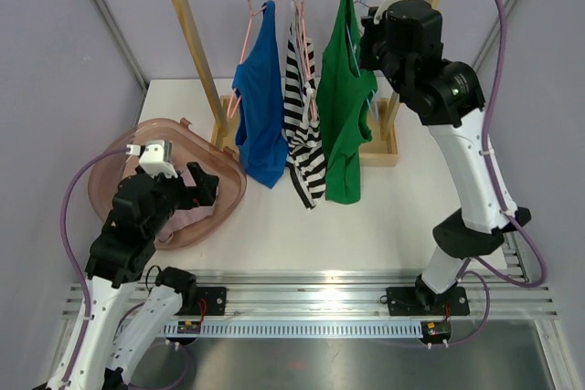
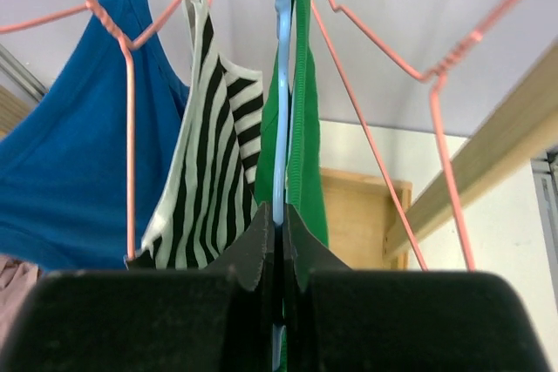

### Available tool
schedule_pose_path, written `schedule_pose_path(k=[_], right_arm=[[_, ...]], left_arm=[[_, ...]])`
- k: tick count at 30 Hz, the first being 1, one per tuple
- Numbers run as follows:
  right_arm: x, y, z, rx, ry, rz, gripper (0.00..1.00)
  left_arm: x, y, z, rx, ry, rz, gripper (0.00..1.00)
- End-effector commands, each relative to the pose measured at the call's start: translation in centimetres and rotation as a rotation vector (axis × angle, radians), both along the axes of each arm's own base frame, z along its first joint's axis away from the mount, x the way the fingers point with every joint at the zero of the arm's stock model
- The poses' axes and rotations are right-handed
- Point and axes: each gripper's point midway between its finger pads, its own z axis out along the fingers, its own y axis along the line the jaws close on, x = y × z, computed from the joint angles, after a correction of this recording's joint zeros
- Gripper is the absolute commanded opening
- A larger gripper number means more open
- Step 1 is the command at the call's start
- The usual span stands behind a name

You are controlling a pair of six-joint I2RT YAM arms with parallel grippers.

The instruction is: Remove the tank top from the hanger

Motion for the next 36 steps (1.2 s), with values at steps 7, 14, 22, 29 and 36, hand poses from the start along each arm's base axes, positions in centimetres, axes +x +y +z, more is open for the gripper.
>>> schedule_pose_path(k=[7,14,22,29,36], right_arm=[[-10.0,-4.2,0.8,0.108,-0.011,0.110,0.00],[-17.8,-6.1,-4.0,0.152,0.070,0.254,0.00],[-26.9,-7.4,-4.0,0.259,0.088,0.471,0.00],[-31.1,-7.1,-5.0,0.305,0.187,0.588,0.00],[-33.3,-7.2,-3.2,0.356,0.152,0.664,0.00]], left_arm=[[-0.1,-4.1,9.9,-0.161,-0.203,-0.183,0.99],[0.2,-8.2,14.6,-0.252,-0.290,-0.307,0.99],[0.4,-15.2,18.7,-0.185,-0.341,-0.384,0.99],[-1.3,-23.1,22.1,-0.110,-0.428,-0.498,0.99],[-1.3,-28.0,21.8,-0.053,-0.432,-0.566,0.90]])
